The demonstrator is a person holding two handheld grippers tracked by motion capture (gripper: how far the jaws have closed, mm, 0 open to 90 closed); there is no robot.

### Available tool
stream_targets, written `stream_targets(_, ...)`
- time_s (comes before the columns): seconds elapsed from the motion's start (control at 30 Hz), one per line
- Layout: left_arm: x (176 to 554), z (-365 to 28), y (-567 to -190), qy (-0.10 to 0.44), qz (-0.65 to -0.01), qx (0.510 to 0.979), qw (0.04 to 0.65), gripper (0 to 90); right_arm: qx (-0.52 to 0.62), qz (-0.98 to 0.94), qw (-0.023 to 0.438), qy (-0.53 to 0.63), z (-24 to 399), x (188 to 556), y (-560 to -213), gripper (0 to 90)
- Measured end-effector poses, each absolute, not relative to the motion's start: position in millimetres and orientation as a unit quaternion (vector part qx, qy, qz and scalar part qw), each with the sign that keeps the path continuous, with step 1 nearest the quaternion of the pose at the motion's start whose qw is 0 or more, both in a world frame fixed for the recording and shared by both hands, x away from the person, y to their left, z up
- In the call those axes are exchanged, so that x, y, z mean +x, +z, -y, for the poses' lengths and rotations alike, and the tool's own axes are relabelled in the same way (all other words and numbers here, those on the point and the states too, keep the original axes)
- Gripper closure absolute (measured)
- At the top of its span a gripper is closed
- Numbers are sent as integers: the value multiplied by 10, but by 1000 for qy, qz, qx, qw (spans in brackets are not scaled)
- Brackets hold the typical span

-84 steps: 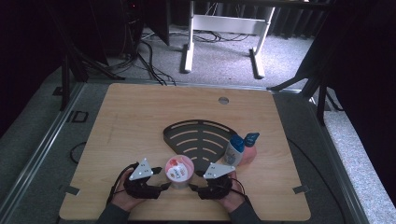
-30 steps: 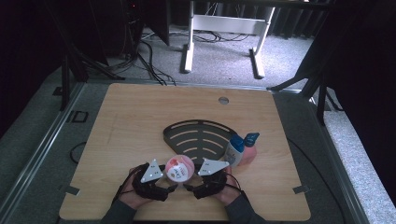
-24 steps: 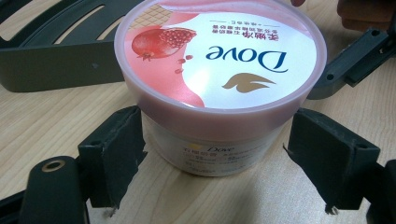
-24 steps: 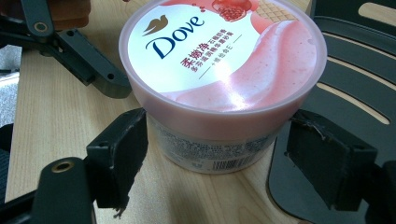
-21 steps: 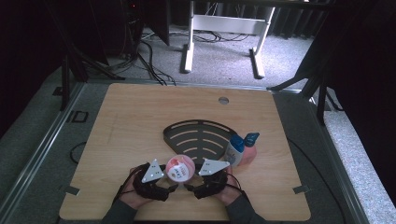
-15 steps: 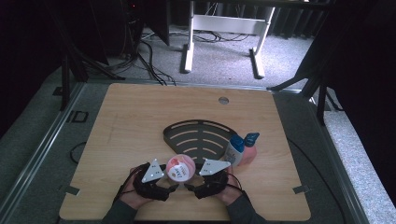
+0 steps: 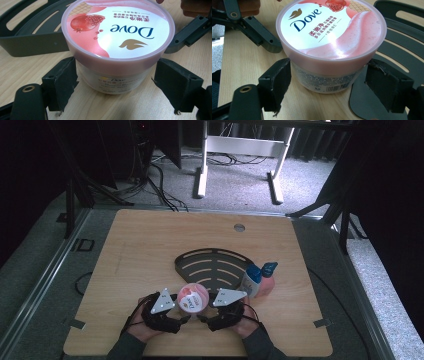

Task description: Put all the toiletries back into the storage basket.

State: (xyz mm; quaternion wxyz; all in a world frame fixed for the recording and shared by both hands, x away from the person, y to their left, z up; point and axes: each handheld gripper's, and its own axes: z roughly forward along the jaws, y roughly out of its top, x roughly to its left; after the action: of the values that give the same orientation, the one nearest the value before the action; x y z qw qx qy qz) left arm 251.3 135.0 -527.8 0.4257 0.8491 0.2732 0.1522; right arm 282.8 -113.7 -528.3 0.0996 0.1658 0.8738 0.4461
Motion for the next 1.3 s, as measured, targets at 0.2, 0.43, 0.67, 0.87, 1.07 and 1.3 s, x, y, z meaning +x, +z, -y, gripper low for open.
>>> stream_targets(0.2,2535,-1360,-5241,152,-276,846,430,189,166,-873,102,446,1123,2849,-5235,205)
stream_targets(0.43,2576,-1365,-5198,152,-276,845,431,189,167,-871,104,450,1121,2880,-5195,205)
stream_targets(0.67,2611,-1349,-5164,157,-275,847,427,189,169,-870,105,451,1128,2911,-5173,205)
stream_targets(0.87,2674,-1340,-5097,159,-273,845,432,189,174,-866,109,456,1147,2962,-5112,205)
stream_targets(1.07,2719,-1338,-5071,160,-275,843,434,189,181,-862,110,461,1149,2998,-5088,206)
stream_targets(1.3,2769,-1353,-5065,158,-279,840,438,189,183,-860,113,462,1136,3034,-5075,208)
